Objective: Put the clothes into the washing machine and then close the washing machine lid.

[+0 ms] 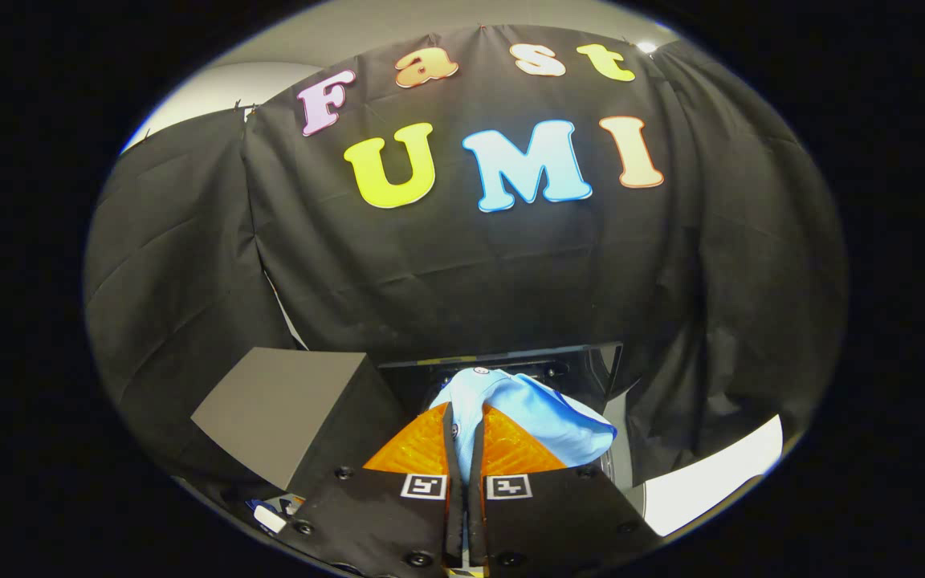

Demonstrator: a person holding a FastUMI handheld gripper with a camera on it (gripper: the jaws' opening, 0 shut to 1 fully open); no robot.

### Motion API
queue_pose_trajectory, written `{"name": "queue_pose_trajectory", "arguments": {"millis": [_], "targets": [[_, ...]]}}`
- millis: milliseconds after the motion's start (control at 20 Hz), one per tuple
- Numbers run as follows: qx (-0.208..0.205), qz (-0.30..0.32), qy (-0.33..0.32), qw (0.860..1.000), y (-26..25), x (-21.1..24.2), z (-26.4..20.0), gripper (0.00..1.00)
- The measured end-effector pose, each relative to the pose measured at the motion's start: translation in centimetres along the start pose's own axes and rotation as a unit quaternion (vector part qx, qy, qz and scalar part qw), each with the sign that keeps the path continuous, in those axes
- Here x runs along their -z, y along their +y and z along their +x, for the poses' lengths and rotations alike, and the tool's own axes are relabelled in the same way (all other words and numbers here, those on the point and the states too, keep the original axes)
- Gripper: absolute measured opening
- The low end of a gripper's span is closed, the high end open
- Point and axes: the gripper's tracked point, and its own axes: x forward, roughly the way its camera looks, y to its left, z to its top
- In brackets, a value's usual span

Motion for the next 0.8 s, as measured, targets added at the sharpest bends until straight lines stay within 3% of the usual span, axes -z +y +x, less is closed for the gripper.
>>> {"name": "queue_pose_trajectory", "arguments": {"millis": [800], "targets": [[0.003,-0.031,0.106,0.994,-2.5,12.3,11.3,0.04]]}}
